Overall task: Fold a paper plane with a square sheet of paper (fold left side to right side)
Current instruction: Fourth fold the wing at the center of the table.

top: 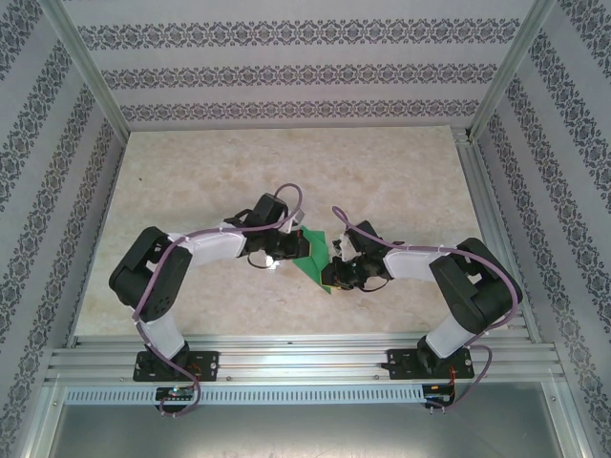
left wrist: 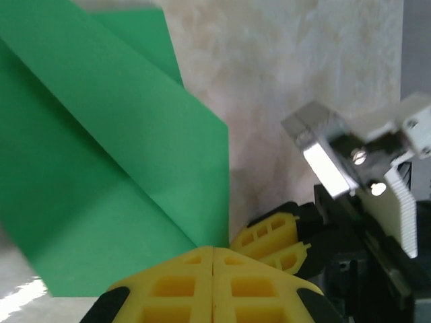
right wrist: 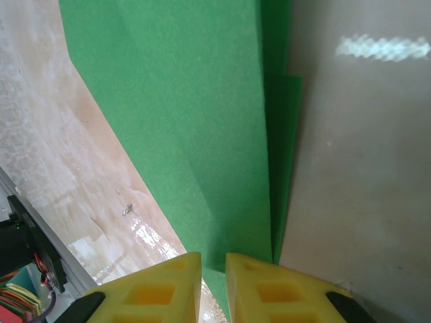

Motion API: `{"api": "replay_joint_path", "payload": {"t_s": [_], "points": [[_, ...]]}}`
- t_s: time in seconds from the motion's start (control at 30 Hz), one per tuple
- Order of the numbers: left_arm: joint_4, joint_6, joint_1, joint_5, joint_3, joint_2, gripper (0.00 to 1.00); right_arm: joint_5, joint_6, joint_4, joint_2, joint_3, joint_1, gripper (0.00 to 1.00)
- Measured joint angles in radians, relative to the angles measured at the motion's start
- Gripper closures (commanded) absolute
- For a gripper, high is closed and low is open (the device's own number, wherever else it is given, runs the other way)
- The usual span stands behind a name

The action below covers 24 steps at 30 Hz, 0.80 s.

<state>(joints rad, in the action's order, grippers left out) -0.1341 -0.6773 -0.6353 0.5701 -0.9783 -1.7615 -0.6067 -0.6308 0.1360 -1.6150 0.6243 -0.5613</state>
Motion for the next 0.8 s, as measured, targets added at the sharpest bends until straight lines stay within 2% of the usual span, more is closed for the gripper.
{"api": "replay_joint_path", "payload": {"t_s": [0.13,0.8], "points": [[0.046,-0.033,-0.035,0.0,0.0,-0.047,0.93,0.001,0.0,0.004,0.0,0.002,0.0,0.81],[0.059,-0.041,-0.069,0.077,-0.085,-0.178,0.94,0.003,0.0,0.031,-0.016,0.025,-0.01,0.81]]}}
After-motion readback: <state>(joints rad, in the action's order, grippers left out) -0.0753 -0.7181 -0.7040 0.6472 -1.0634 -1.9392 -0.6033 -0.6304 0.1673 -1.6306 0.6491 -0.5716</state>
